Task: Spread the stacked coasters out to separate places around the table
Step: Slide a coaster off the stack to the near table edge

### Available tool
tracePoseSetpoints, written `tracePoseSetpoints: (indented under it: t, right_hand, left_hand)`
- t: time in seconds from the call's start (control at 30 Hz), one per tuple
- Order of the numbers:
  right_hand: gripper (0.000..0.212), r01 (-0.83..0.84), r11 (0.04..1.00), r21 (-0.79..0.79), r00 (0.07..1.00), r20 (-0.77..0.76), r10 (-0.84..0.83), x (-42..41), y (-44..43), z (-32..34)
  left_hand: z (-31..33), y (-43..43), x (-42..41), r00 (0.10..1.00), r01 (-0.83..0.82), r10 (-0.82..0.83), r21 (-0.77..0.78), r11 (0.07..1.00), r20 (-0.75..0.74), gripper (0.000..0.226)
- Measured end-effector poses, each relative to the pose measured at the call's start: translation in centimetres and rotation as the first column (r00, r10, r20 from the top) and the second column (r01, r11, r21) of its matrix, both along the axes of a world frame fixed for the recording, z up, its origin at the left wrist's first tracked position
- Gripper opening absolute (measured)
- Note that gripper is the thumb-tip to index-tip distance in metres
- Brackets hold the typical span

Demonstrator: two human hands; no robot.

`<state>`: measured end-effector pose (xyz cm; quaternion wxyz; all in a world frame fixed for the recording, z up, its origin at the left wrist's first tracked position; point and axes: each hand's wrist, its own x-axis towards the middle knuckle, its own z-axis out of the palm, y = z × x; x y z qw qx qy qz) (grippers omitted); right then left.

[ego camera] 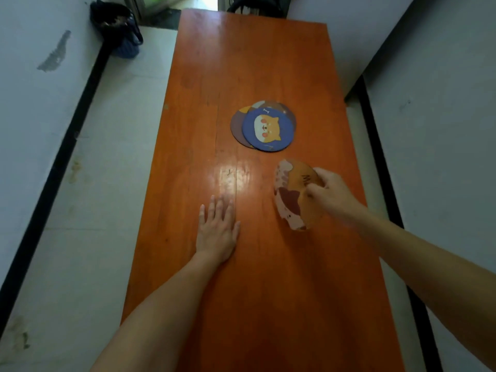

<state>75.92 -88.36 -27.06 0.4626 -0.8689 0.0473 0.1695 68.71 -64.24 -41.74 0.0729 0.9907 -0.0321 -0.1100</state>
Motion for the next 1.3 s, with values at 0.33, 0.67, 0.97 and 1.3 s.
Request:
tracePoseSetpoints:
  t: [0.33,0.67,0.97,1.3]
  right_hand:
    - [0.012,-0.594,0.802,-0.062,0.717,-0.493,0.492,-15.1,-0.5,0.8]
    - [0.04,-0.525,0.815,-0.245,0.826,-0.377,0.418,-21.2,1.6,-5.3]
    - [0.036,-0.105,0.875,-0.472,0.981,-0.194,0.013,-27.8,-3.2,-9.5]
    - [0.012,0.168,0.936,-0.308,0.942,-0.23,-0.245,-27.9,-1.6,-10.0]
  left_hand:
    - [6.7,-4.2,-14.6,0.971,-0.235,0.21,-0.638,0.733,-0.116,0.03]
    - [5.8,-4.9,-24.3,0.848,-0.519,0.28,-0.605,0.604,-0.449,0.011]
    - [3.3,-4.1,-26.0,0.873,-0.462,0.35,-0.347,0.817,-0.339,0.012]
    - [2.6,-3.5,-26.1,0.98,-0.201,0.197,-0.187,0.961,-0.042,0.016]
